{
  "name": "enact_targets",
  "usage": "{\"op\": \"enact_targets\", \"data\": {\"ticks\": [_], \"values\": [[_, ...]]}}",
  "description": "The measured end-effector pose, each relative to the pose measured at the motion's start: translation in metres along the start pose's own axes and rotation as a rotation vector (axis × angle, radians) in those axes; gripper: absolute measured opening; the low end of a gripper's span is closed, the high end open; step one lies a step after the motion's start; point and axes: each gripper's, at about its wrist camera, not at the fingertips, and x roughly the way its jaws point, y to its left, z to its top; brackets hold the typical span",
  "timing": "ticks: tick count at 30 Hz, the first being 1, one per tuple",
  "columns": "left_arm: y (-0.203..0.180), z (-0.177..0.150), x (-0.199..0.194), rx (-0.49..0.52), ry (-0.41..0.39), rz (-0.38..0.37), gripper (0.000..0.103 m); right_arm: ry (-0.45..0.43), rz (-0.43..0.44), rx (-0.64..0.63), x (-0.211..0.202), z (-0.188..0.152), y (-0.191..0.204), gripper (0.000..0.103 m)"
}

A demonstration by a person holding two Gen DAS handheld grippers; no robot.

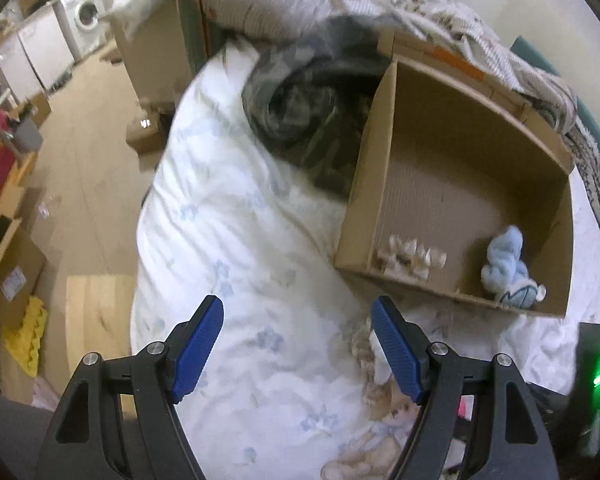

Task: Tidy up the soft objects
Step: 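Grasp the white sock with the left gripper while the right grasps the pink toy, then carry the white sock and pink toy into the box and release both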

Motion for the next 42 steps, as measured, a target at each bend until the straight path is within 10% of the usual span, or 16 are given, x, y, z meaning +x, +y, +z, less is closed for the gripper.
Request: {"op": "enact_targets", "data": {"ticks": [3, 6, 12, 19, 29, 42], "values": [[-0.002, -0.003, 0.008, 0.003, 0.046, -0.009, 0.074, 0.056, -0.055, -0.055, 0.016, -0.005, 0.010, 0.076], [-0.014, -0.007, 0.018, 0.042, 0.086, -0.045, 0.074, 0.069, -0.083, -0.077, 0.022, -0.006, 0.013, 0.048], [-0.051, -0.016, 0.041, 0.149, 0.166, -0.076, 0.069, 0.017, -0.088, -0.064, 0.012, -0.008, 0.010, 0.048], [-0.059, -0.018, 0.062, 0.140, 0.225, -0.093, 0.023, -0.028, -0.073, -0.041, -0.001, -0.014, 0.002, 0.048], [-0.031, -0.008, 0.006, 0.086, 0.039, -0.078, 0.022, -0.110, -0.035, -0.017, -0.023, -0.009, -0.005, 0.048], [-0.035, -0.014, 0.001, 0.115, 0.035, -0.023, 0.022, -0.197, 0.013, -0.004, -0.056, -0.005, -0.011, 0.048]]}}
